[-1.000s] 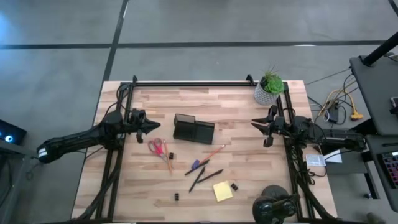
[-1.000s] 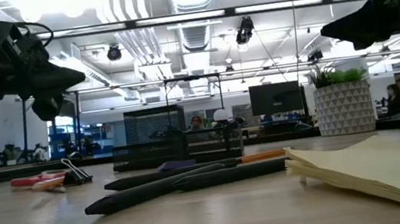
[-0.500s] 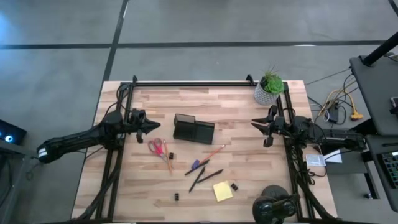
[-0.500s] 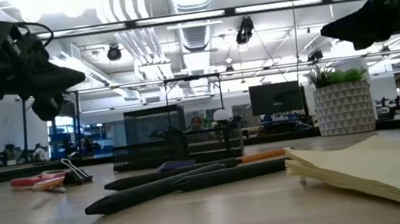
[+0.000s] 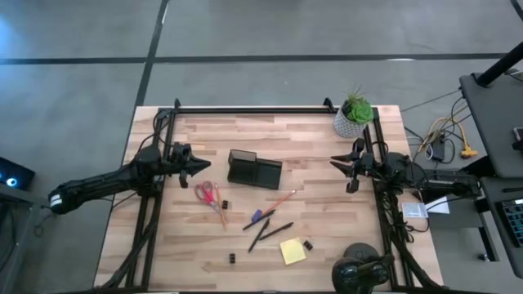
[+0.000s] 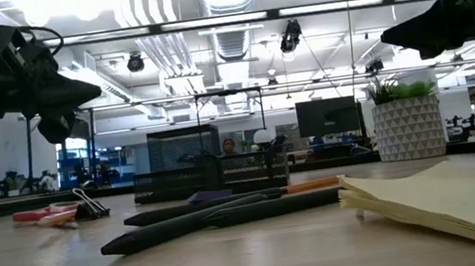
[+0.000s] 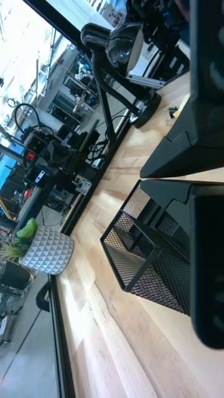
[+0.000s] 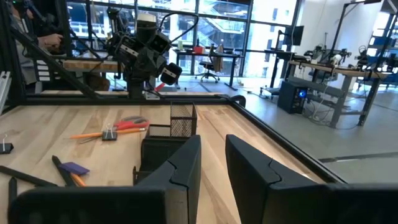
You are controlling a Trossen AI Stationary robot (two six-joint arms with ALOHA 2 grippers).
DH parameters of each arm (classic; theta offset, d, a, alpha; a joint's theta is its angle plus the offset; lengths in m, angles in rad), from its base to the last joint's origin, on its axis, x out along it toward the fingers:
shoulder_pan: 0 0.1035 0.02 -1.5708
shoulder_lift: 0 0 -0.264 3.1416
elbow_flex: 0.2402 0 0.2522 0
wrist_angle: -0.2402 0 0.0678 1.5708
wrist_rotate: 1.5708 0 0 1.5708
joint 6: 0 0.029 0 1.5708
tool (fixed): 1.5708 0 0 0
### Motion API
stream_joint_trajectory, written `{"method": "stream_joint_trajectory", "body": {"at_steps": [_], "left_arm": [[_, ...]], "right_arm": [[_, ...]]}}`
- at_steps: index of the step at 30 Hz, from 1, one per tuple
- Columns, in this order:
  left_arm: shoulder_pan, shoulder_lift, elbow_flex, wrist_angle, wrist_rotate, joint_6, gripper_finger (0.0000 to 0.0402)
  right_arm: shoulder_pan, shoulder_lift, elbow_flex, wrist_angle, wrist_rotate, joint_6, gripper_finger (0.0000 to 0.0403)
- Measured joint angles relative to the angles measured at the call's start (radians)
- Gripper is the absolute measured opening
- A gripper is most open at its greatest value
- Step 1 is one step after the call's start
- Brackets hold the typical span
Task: Pick and place office supplies into organizer
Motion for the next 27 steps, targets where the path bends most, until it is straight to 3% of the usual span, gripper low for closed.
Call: {"method": "stream_joint_trajectory", "body": {"at_steps": [22, 24, 27], "left_arm": [[0.0, 0.0, 0.0, 0.035, -0.03, -0.001, 0.0], [0.0, 0.0, 0.0, 0.085, -0.03, -0.054, 0.0], [0.0, 0.002, 0.0, 0.214, -0.03, -0.269, 0.0]], "right_arm": [[0.0, 0.0, 0.0, 0.001, 0.0, 0.0, 0.0068], [0.0, 0.0, 0.0, 0.001, 0.0, 0.0, 0.0068], [0.0, 0.0, 0.0, 0.015, 0.0, 0.001, 0.0068]]}}
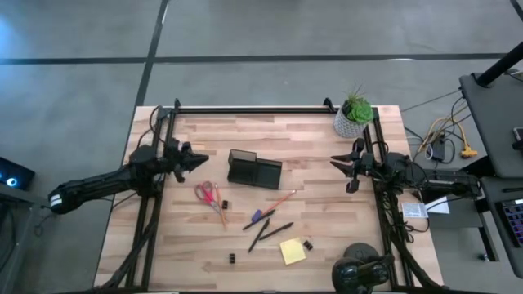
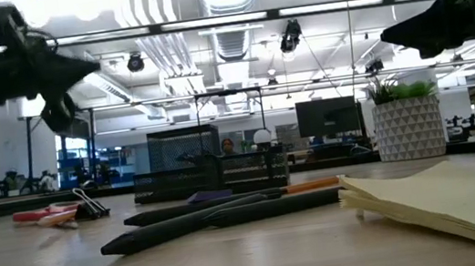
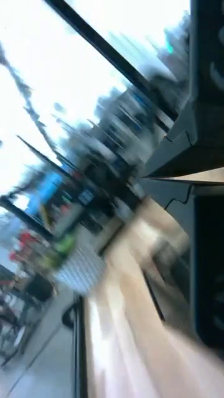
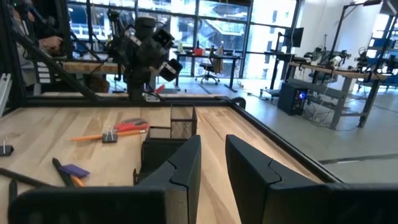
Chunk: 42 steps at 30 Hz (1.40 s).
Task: Pick and place office supplies into organizer
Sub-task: Put the scissors into the top left section of the desk organizer
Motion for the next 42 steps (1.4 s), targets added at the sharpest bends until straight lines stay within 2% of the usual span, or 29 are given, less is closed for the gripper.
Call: {"method": "stream_joint_trajectory", "body": {"at_steps": [2, 4, 7, 10, 13, 17, 21, 23, 27, 29, 30, 34, 37, 39, 42], "left_arm": [[0.0, -0.002, 0.0, 0.083, 0.0, -0.143, 0.0], [0.0, -0.003, 0.0, 0.16, 0.0, -0.219, 0.0], [0.0, -0.001, 0.0, 0.238, -0.036, -0.194, 0.0], [0.0, 0.003, 0.0, 0.291, -0.114, -0.186, 0.0], [0.0, 0.003, 0.003, 0.338, -0.148, -0.168, 0.0], [0.0, 0.015, 0.025, 0.415, -0.185, -0.088, 0.0], [0.0, 0.055, 0.088, 0.502, -0.291, -0.044, 0.0], [0.0, 0.087, 0.144, 0.532, -0.268, -0.022, 0.0], [0.0, 0.167, 0.268, 0.499, -0.113, 0.052, 0.0], [0.0, 0.223, 0.338, 0.391, -0.016, 0.107, 0.0], [-0.001, 0.25, 0.376, 0.287, 0.021, 0.14, 0.0], [0.001, 0.317, 0.559, -0.386, 0.041, 0.327, 0.0], [0.005, 0.431, 0.703, -0.826, -0.016, 0.383, 0.0], [0.007, 0.505, 0.78, -1.017, -0.087, 0.282, 0.0], [0.009, 0.604, 0.849, -1.135, -0.125, 0.012, 0.0]], "right_arm": [[0.0, 0.001, 0.0, 0.024, 0.0, 0.04, 0.0068], [0.0, 0.001, 0.0, 0.066, 0.0, 0.154, 0.0068], [0.0, 0.0, 0.0, 0.141, 0.004, 0.405, 0.0068], [0.0, 0.0, 0.0, 0.216, 0.057, 0.71, 0.0068], [-0.001, 0.0, 0.0, 0.28, 0.129, 0.891, 0.0068], [0.0, 0.0, 0.0, 0.325, 0.143, 0.88, 0.0068], [0.0, 0.002, 0.0, 0.348, 0.197, 0.877, 0.0068], [-0.001, 0.011, 0.0, 0.366, 0.24, 0.914, 0.0068], [0.0, 0.041, 0.0, 0.381, 0.278, 0.909, 0.0068], [0.0, 0.064, 0.0, 0.381, 0.323, 0.914, 0.0068], [0.0, 0.077, 0.0, 0.381, 0.346, 0.918, 0.0068], [0.0, 0.132, 0.0, 0.38, 0.37, 0.958, 0.0068], [0.0, 0.173, 0.0, 0.381, 0.369, 1.025, 0.0068], [0.0, 0.198, 0.0, 0.38, 0.369, 1.067, 0.0068], [0.0, 0.231, 0.0, 0.38, 0.367, 1.135, 0.0068]]}}
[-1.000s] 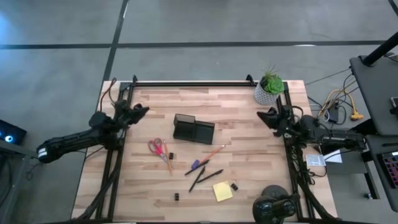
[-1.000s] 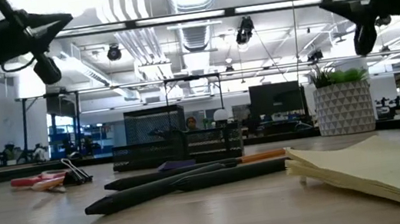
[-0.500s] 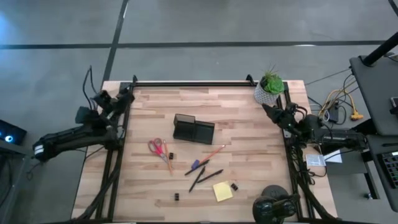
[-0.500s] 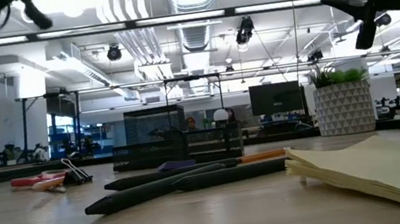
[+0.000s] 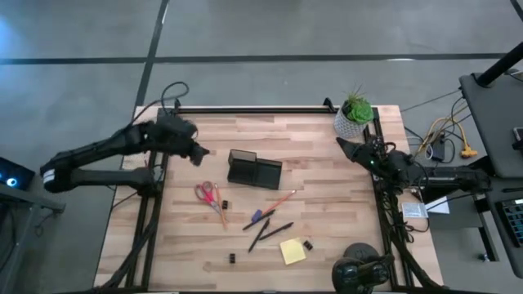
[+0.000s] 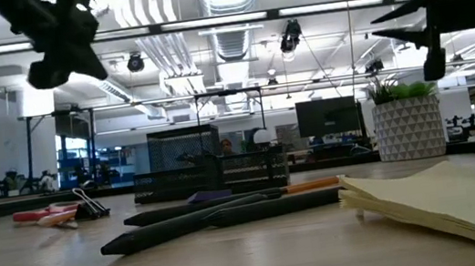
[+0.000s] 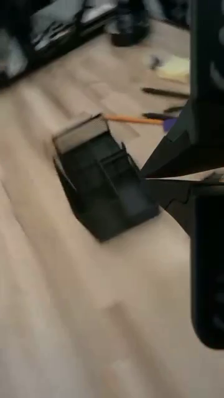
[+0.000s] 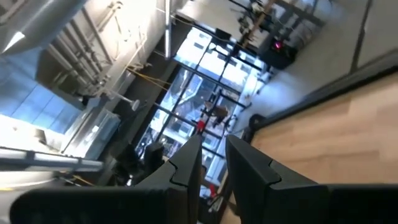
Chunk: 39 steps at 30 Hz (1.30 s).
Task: Pick and place office supplies into organizer
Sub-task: Put the scissors into the top left section of the desk organizer
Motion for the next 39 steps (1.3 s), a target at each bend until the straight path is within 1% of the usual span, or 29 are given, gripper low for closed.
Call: {"method": "stream_joint_trajectory", "body": {"at_steps": [1, 4, 8, 10, 12, 13, 15, 18, 19, 21, 24, 26, 30, 33, 37, 39], "left_arm": [[0.0, 0.031, 0.009, -0.021, 0.02, -0.039, 0.0], [-0.004, 0.106, 0.017, -0.011, 0.084, -0.063, 0.0], [-0.003, 0.166, 0.019, 0.004, 0.089, -0.089, 0.0], [-0.003, 0.184, 0.018, 0.001, 0.113, -0.113, 0.0], [-0.005, 0.19, 0.017, -0.012, 0.106, -0.152, 0.0], [-0.012, 0.188, 0.017, -0.014, 0.079, -0.189, 0.0], [-0.042, 0.177, 0.017, -0.024, -0.009, -0.27, 0.0], [-0.123, 0.145, 0.017, -0.073, -0.146, -0.438, 0.0], [-0.155, 0.135, 0.017, -0.096, -0.18, -0.482, 0.0], [-0.212, 0.131, 0.019, -0.146, -0.202, -0.567, 0.0], [-0.292, 0.157, 0.018, -0.187, -0.204, -0.68, 0.0002], [-0.344, 0.189, 0.017, -0.188, -0.204, -0.75, 0.0013], [-0.429, 0.271, 0.033, -0.189, -0.189, -0.924, 0.0051], [-0.481, 0.339, 0.043, -0.189, -0.19, -1.043, 0.0082], [-0.529, 0.435, 0.038, -0.192, -0.19, -1.175, 0.0114], [-0.541, 0.474, 0.038, -0.196, -0.19, -1.233, 0.0124]], "right_arm": [[0.0, 0.009, 0.0, 0.001, -0.001, 0.017, 0.0068], [0.0, 0.025, 0.0, 0.0, -0.022, 0.04, 0.0068], [0.0, 0.037, 0.0, 0.001, -0.026, 0.042, 0.0068], [0.0, 0.038, 0.0, 0.001, -0.03, 0.055, 0.0068], [0.0, 0.037, 0.0, 0.001, -0.058, 0.055, 0.0068], [0.0, 0.037, 0.0, 0.001, -0.072, 0.05, 0.0068], [0.0, 0.039, 0.0, -0.002, -0.076, 0.055, 0.0068], [0.0, 0.058, 0.0, -0.022, -0.063, 0.09, 0.0073], [-0.001, 0.069, 0.0, -0.031, -0.059, 0.092, 0.0078], [-0.001, 0.095, 0.0, -0.055, -0.057, 0.088, 0.0092], [-0.001, 0.142, 0.042, -0.172, -0.058, 0.068, 0.0124], [0.0, 0.17, 0.097, -0.304, -0.063, 0.042, 0.0149], [-0.001, 0.228, 0.253, -0.64, 0.001, 0.015, 0.0196], [-0.005, 0.274, 0.37, -0.871, 0.056, 0.011, 0.0218], [-0.027, 0.333, 0.467, -1.032, 0.044, -0.01, 0.0234], [-0.037, 0.362, 0.487, -1.056, 0.025, -0.013, 0.0238]]}}
